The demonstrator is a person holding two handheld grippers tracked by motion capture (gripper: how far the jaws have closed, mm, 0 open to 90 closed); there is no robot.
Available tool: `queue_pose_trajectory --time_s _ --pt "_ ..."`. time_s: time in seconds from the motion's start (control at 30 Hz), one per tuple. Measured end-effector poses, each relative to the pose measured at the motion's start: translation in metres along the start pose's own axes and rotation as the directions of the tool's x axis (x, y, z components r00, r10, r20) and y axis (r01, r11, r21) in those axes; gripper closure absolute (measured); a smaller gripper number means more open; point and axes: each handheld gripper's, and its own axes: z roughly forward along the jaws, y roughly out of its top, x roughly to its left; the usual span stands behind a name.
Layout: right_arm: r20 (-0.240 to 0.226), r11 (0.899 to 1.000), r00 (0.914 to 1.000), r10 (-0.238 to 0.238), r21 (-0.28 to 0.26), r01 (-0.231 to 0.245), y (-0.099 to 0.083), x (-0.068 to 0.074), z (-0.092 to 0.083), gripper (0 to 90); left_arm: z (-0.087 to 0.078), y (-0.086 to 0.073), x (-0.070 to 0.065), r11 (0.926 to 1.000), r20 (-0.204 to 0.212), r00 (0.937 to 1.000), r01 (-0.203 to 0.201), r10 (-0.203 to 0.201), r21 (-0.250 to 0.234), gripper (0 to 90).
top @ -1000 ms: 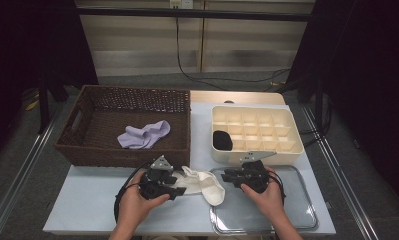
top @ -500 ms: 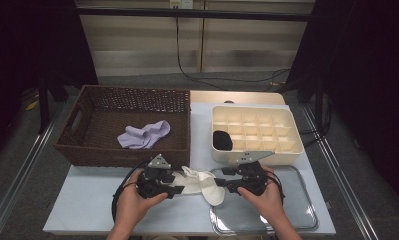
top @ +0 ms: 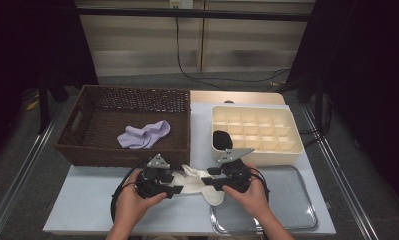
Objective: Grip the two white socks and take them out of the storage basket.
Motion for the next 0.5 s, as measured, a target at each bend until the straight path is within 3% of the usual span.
queue_pose_trajectory --time_s 0.2,0.3,0.4,0.5 --pt "-0.012 1.0 0.9999 0.001 0.003 -0.001 0.0 -0.003 -0.004 80.2 -0.004 -0.001 0.002 1.0 -0.019 0.9998 -0.001 0.001 0.01 48.8" --pt "-0.035 1.0 0.9994 0.007 -0.006 -0.007 0.001 -0.003 -0.011 83.3 -0.002 -0.003 0.004 0.9997 -0.033 0.9994 -0.004 0.005 0.024 57.5" --pt "-0.061 1.0 0.998 0.014 -0.014 -0.015 0.001 0.0 -0.017 84.5 0.0 -0.005 0.007 0.9975 -0.069 0.9974 -0.019 0.024 0.069 70.4" --pt "-0.1 1.0 0.9947 0.023 -0.016 -0.024 0.002 0.004 -0.02 85.1 0.005 -0.008 0.008 0.9936 -0.076 0.9965 -0.027 0.035 0.109 75.8"
